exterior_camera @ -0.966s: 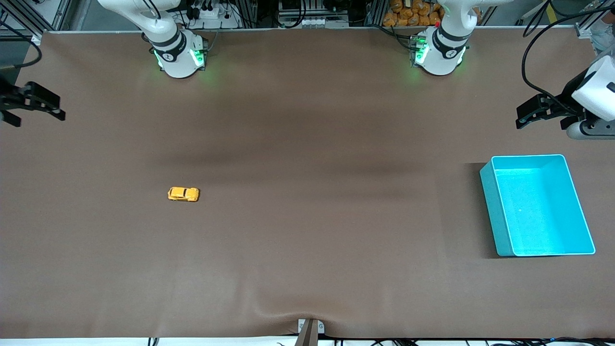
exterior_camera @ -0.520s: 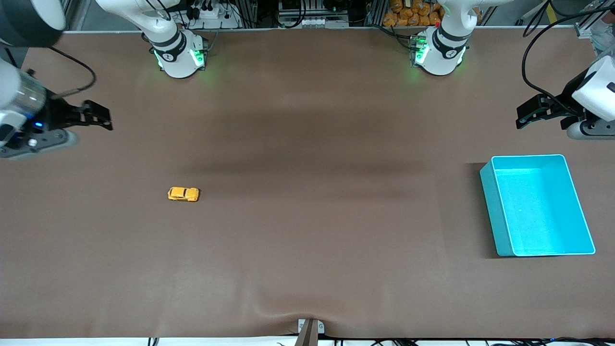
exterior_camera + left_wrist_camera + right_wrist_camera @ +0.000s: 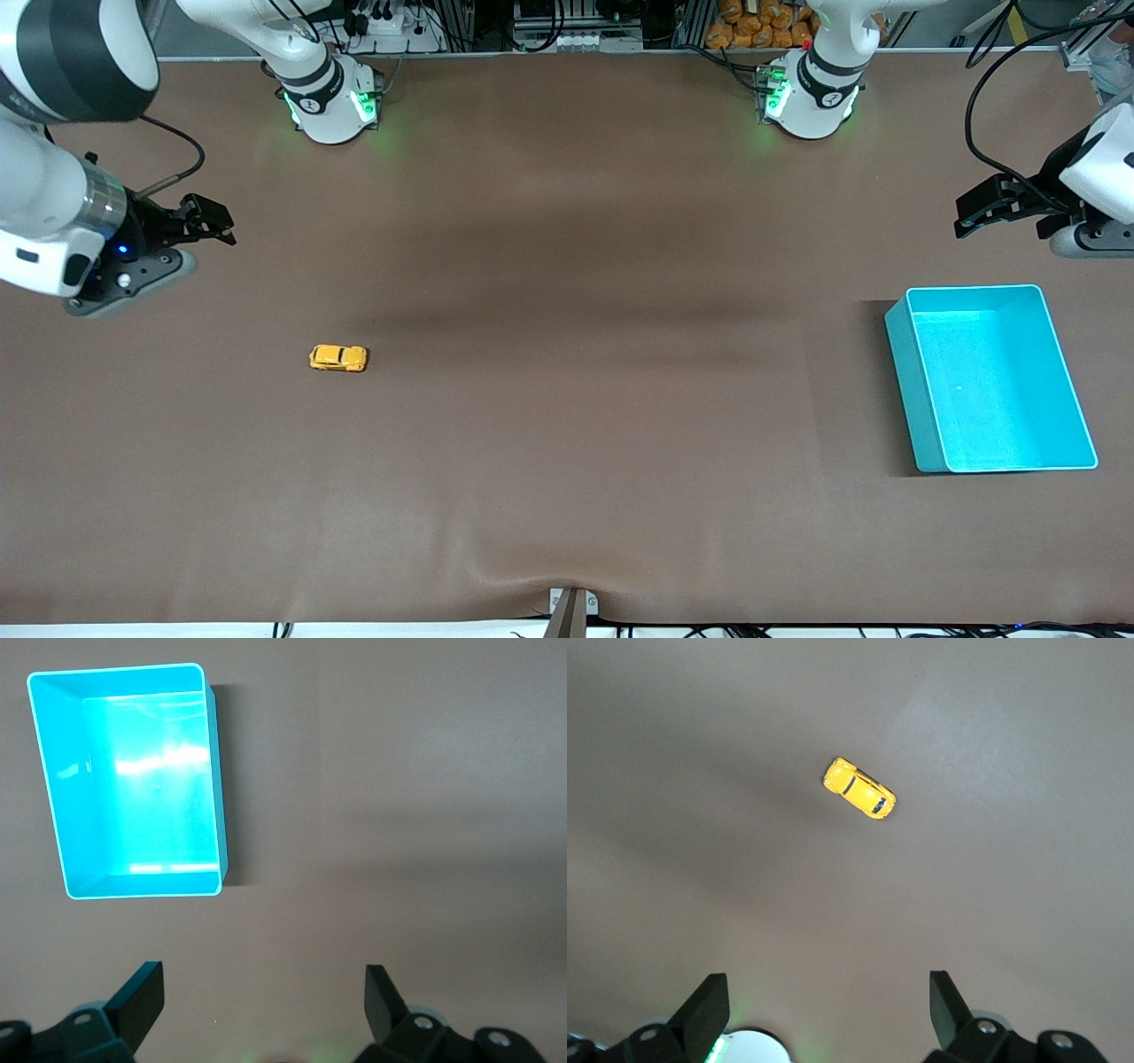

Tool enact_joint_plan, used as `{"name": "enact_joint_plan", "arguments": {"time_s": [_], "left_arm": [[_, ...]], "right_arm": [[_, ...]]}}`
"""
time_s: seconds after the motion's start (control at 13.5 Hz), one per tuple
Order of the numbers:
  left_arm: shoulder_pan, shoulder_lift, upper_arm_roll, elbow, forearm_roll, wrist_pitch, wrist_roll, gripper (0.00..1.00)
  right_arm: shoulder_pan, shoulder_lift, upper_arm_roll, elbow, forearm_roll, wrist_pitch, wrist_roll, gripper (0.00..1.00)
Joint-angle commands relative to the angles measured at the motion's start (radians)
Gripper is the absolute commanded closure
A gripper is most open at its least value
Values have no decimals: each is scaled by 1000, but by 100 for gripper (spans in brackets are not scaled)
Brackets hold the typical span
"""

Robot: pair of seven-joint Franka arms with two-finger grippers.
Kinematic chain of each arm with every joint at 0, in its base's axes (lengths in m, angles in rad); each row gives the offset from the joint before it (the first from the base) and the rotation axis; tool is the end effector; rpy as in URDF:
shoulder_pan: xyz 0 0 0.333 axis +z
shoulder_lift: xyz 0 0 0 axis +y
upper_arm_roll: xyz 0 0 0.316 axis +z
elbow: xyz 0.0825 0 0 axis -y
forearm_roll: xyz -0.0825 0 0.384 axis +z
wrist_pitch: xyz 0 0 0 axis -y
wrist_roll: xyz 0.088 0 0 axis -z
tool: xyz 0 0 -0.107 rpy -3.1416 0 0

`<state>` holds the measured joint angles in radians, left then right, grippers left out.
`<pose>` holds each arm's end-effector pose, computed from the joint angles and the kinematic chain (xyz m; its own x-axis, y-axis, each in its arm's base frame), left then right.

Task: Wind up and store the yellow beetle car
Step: 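Move the right gripper over the yellow beetle car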

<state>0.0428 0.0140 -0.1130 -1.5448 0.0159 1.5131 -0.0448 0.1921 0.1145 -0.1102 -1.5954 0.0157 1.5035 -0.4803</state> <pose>0.5517 -0.0365 0.6241 0.9987 -0.0245 -0.0449 -0.0252 -0.9995 -0.0163 0.5715 0.0518 0.5436 0.8282 0.5309 -0.1798 0.5221 -0.8474 -0.0970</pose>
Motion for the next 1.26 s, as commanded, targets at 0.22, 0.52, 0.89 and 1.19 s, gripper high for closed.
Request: {"name": "enact_joint_plan", "arguments": {"time_s": [0.22, 0.52, 0.89, 1.19], "left_arm": [[8, 1, -5, 6, 2, 2, -13, 0], [8, 1, -5, 6, 2, 2, -13, 0], [12, 1, -5, 6, 2, 2, -13, 0], [12, 1, -5, 6, 2, 2, -13, 0]], "right_arm": [[-8, 24, -5, -102, 15, 133, -251, 0], [12, 19, -5, -178, -5, 304, -529, 0], [65, 28, -2, -311, -123, 478, -679, 0], [99, 45, -3, -431, -141, 596, -689, 0]]}}
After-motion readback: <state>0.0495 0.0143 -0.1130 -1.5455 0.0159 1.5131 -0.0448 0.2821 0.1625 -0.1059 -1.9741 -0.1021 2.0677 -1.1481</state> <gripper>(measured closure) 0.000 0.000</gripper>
